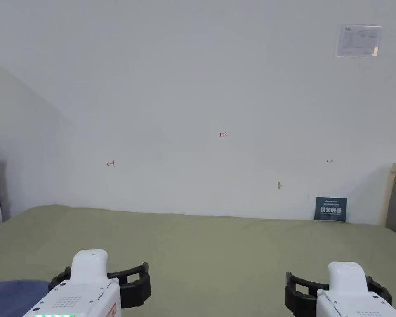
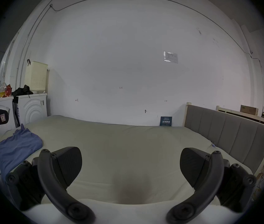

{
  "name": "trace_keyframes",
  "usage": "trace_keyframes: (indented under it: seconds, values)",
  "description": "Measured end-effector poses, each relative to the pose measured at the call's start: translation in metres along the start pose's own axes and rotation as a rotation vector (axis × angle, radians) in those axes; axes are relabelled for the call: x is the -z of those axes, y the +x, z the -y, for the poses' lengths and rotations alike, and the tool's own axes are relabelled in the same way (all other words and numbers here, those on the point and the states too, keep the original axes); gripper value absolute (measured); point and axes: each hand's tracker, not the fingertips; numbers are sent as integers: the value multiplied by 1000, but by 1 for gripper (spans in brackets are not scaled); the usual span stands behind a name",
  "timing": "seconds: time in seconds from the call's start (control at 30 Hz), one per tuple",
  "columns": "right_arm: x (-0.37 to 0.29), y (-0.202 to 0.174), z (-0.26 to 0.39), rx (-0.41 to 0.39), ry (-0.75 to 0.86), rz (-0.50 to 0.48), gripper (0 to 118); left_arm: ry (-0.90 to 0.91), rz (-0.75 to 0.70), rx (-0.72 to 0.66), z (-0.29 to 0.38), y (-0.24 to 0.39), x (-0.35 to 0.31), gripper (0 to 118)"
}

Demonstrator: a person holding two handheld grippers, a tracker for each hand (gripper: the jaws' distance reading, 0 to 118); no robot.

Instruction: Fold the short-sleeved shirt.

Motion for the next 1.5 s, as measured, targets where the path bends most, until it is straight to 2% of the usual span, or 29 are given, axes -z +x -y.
trace_keyframes:
  seconds: [0.57, 0.83, 1.17, 1.43, 1.5]
  values:
    - [-2, -3, -5, -8, -1, -44, 118, 17, -31, -22, -8, -5, -2, 118]
    - [0, -6, -3, -10, -10, -59, 118, -21, 17, -40, -7, -5, -3, 118]
    - [-2, -9, 5, -18, -18, -58, 118, -6, 0, 2, -5, -2, -4, 118]
    - [0, -10, 7, -7, -21, -63, 118, -26, -3, 22, 0, -3, -1, 118]
    - [0, -8, 7, 20, -30, -72, 118, -29, -3, 23, 1, -4, 0, 118]
